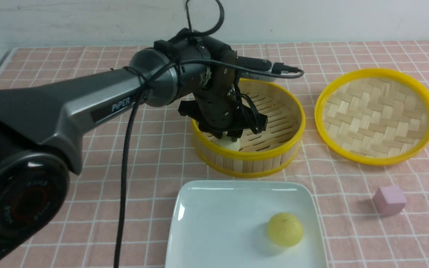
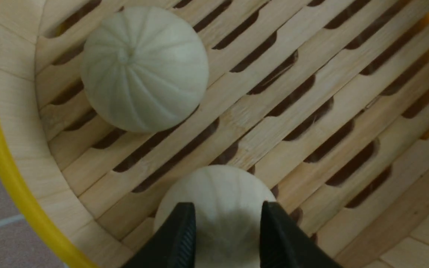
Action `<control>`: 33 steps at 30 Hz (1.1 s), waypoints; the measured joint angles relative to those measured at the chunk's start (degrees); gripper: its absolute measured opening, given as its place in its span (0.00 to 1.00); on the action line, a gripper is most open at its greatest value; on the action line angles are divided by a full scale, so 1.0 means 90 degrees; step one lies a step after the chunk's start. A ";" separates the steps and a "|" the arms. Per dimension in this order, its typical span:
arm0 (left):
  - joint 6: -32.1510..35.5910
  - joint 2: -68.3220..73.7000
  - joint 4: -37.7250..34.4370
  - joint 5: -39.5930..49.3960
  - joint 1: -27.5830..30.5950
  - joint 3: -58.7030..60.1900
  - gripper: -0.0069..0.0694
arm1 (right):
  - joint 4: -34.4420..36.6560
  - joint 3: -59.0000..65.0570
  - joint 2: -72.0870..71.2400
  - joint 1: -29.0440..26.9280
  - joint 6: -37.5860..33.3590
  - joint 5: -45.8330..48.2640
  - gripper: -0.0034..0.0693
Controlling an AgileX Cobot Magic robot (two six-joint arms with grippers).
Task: Put the steamed buns into the plate on the pink tablecloth.
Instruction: 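Reach into the bamboo steamer and grasp a bun with the left gripper, then carry the bun from the bamboo steamer to the plate with the left gripper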
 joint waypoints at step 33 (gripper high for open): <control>0.0173 -0.2455 -0.1467 0.0864 -0.0008 0.2725 0.13 | -0.0114 0.0000 0.0000 0.0008 -0.0010 0.0078 0.08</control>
